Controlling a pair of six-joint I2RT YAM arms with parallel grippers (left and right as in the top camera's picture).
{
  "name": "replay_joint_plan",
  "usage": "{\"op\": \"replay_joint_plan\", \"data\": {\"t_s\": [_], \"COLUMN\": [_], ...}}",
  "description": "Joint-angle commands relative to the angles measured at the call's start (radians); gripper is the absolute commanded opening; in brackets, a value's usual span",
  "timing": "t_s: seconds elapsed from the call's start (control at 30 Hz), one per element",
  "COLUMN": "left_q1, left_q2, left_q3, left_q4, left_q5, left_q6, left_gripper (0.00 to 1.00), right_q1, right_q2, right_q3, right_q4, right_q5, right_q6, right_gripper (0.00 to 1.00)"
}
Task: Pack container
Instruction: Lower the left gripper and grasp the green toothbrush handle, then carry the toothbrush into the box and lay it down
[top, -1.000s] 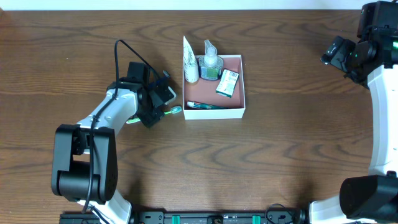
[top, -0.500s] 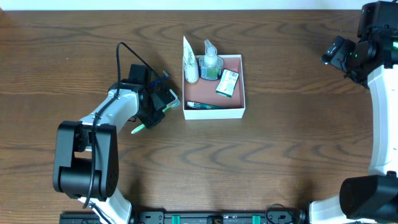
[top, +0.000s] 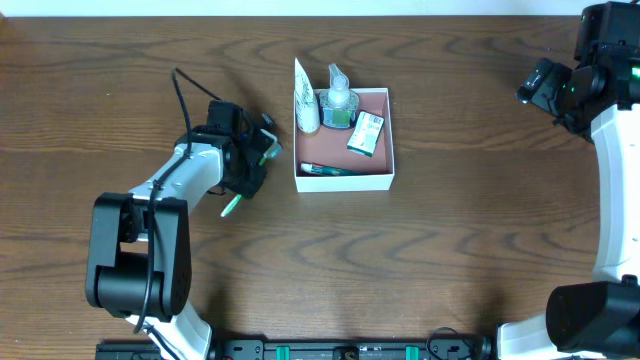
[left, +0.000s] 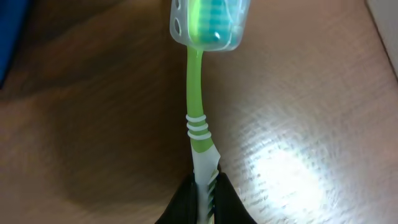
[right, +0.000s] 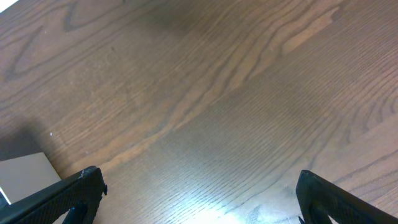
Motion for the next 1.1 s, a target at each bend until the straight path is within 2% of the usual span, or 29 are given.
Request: {"op": "replay_joint_plan", "data": {"t_s": [0.0,0.17,0.37,0.73,0.93,1.07], "left_q1": [0.028,0.051,0.071,0.054,-0.048,-0.185], "left_q2": [0.026,0.006,-0.084,-0.405,-0.563,-0.615], "left_q3": [0.007,0.014,0.049,0.108,0.108,0.108], "left_q4": [-0.003,-0.006,-0.029,-0.076,-0.074,-0.055], "left_q5": [-0.009,-0.009,-0.008,0.001,0.074,0.074], "left_q6": [-0.268,-0.346,-0.386,-0.385,-0.28,-0.196], "left_gripper": [0.06,0.06,0.06,0.06,0.06,0.06], "right_q1": [-0.003,-0.003,-0.003,-0.003,-0.003,-0.003], "right_q2": [0.0,0.0,0.0,0.0,0.0,0.0], "right_q3": [0.002,0.001,0.001,0.002,0.002,0.001], "right_q4": [-0.002,-0.001,-0.002,-0.002,-0.002,-0.002], "right_q5": [0.003,0.003,0.003,0.003,0.003,0.004], "right_q6": [0.01,0.01,0.01,0.01,0.01,0.01], "right_gripper": [0.99,0.99,0.99,0.99,0.99,0.99]}}
